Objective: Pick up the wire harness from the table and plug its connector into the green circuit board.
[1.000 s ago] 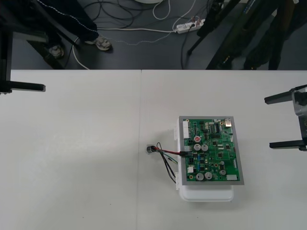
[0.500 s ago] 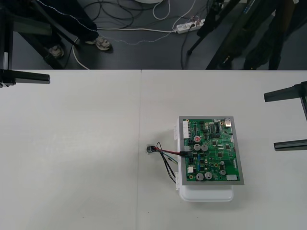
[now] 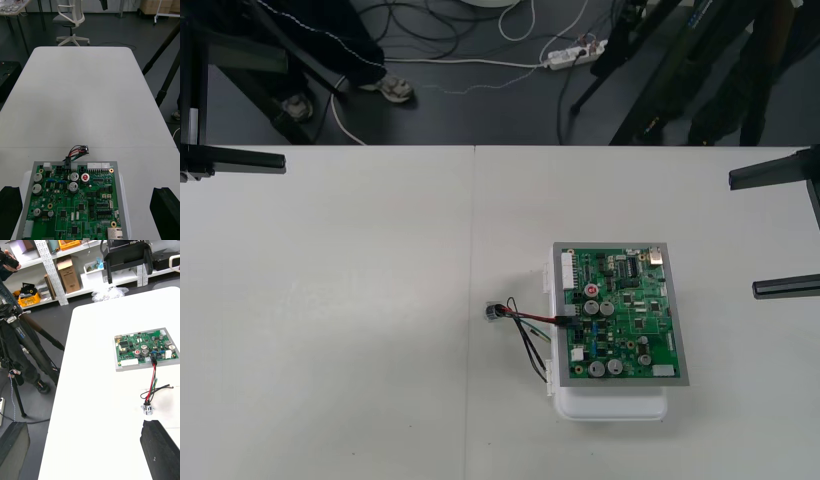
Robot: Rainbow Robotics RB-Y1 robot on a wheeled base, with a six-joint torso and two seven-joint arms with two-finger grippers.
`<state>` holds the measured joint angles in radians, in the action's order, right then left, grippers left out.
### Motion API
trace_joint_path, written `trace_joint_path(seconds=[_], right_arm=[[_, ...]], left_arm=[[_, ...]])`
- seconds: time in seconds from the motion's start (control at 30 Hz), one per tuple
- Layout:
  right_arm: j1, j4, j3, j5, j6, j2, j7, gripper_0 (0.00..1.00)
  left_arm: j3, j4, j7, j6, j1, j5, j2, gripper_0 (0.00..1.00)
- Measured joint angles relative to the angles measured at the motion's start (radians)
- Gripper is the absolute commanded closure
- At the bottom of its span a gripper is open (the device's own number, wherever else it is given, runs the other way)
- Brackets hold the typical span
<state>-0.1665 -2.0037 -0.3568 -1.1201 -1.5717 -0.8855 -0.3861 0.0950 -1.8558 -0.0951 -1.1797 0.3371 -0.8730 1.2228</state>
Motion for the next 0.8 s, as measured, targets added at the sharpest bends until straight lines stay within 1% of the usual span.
trace_joint_path(seconds=[0.8], right_arm=[[-0.017,0.000,0.003,-0.038,0.000,0.000,-0.020,0.00]], left_arm=[[0.000,0.000,0.000,0.000,0.000,0.000,0.000,0.13]])
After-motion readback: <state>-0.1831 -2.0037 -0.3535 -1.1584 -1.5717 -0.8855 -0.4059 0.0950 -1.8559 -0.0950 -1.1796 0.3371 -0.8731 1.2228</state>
